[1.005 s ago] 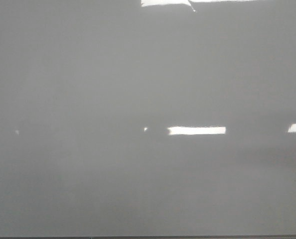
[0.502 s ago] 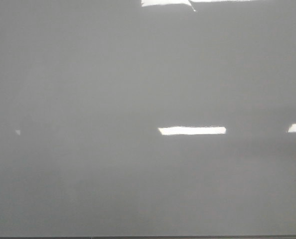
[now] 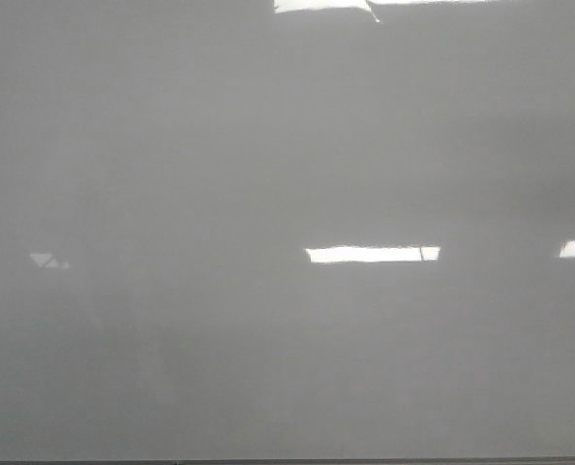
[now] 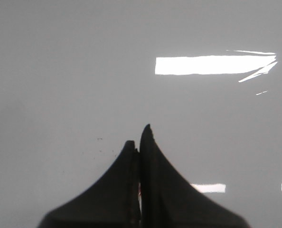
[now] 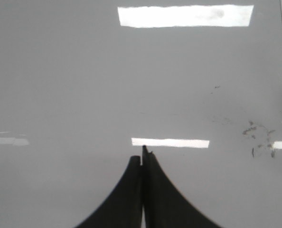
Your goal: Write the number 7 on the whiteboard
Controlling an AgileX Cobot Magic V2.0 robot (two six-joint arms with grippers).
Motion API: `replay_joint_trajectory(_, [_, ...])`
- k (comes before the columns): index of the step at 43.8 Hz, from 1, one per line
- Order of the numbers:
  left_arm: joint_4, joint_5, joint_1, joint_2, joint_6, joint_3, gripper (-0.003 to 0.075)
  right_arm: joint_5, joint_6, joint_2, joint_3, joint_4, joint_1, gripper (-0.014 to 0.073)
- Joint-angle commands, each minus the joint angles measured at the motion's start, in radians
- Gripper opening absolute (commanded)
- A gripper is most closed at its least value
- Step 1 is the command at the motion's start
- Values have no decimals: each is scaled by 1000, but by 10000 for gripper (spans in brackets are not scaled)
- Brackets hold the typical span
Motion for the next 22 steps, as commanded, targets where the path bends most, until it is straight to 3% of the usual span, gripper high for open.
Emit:
replay_joint_trajectory(1, [-8, 19, -2, 85, -2, -120, -20, -47, -22, 102, -111, -11, 9, -69])
replay_joint_trajectory(11, [-4, 143, -2, 281, -2, -306, -20, -10, -22, 298, -281, -10, 9, -69])
replay_joint_trajectory(22, [-4, 182, -2, 515, -2, -352, -20, 120, -22, 508, -389, 11, 9, -69])
